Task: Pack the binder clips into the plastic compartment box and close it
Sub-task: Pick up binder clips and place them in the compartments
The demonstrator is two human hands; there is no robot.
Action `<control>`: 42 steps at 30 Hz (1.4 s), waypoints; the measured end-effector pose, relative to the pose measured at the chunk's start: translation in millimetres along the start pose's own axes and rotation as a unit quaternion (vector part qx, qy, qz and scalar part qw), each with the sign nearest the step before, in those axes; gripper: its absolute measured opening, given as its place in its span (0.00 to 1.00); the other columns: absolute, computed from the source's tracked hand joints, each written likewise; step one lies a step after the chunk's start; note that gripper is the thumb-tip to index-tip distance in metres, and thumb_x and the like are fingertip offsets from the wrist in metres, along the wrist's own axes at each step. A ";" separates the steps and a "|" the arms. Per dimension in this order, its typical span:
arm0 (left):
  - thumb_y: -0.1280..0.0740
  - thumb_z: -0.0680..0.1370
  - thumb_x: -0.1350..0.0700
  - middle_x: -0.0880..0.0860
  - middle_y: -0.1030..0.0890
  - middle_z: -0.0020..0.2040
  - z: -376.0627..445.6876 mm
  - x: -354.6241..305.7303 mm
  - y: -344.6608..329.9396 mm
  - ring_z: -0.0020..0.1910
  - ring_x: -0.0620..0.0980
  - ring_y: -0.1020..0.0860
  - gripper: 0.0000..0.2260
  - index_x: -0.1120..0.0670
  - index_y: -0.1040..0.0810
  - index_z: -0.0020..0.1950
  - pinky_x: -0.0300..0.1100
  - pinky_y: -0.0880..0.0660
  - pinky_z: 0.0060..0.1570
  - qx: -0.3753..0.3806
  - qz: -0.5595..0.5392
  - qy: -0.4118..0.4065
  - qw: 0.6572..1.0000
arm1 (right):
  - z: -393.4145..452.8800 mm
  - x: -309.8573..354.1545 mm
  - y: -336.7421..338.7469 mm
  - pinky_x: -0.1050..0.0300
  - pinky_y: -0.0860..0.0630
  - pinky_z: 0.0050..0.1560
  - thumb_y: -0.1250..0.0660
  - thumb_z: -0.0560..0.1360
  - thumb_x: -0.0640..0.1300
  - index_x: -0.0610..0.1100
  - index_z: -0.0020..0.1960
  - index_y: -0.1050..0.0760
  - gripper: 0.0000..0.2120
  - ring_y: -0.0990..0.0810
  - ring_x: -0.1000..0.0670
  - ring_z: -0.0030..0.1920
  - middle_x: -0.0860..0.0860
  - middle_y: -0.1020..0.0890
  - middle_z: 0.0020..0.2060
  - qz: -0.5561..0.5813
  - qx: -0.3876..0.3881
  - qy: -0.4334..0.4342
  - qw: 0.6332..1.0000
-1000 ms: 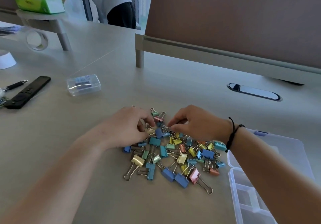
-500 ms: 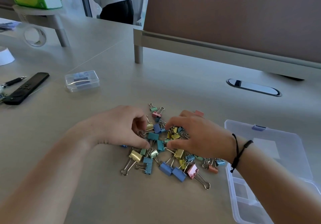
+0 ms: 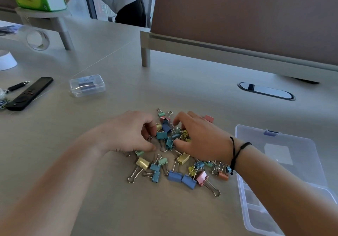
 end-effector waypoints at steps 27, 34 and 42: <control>0.40 0.75 0.72 0.59 0.18 0.41 6.5 -5.2 14.2 0.35 0.50 0.22 0.12 0.61 0.19 0.46 0.42 0.21 0.35 -0.092 -0.351 0.013 0.932 | -3.1 -30.8 26.1 0.62 0.20 0.38 0.23 0.69 0.40 0.44 0.42 0.16 0.03 0.16 0.51 0.33 0.51 0.14 0.34 0.289 -0.051 -0.050 0.955; 0.44 0.80 0.56 0.57 0.25 0.40 2.7 -25.3 -38.7 0.32 0.50 0.28 0.11 0.61 0.26 0.54 0.38 0.29 0.25 0.121 -0.630 0.102 0.760 | 8.6 1.8 49.6 0.51 0.17 0.45 0.23 0.69 0.37 0.38 0.45 0.18 0.06 0.16 0.46 0.37 0.42 0.15 0.38 0.426 -0.121 -0.003 0.896; 0.39 0.81 0.44 0.55 0.27 0.34 -4.8 -23.7 -42.0 0.25 0.44 0.34 0.18 0.60 0.24 0.53 0.32 0.43 0.16 0.144 -0.617 0.130 0.763 | 3.4 1.9 52.0 0.51 0.16 0.47 0.28 0.73 0.35 0.39 0.51 0.18 0.07 0.14 0.45 0.44 0.44 0.14 0.44 0.449 -0.125 -0.010 0.885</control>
Point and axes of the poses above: each hand's wrist, its own z-axis towards the middle knuckle, its own y-axis out of the back of the hand, x = y × z, the point moved 10 cm from there along z, towards the middle knuckle
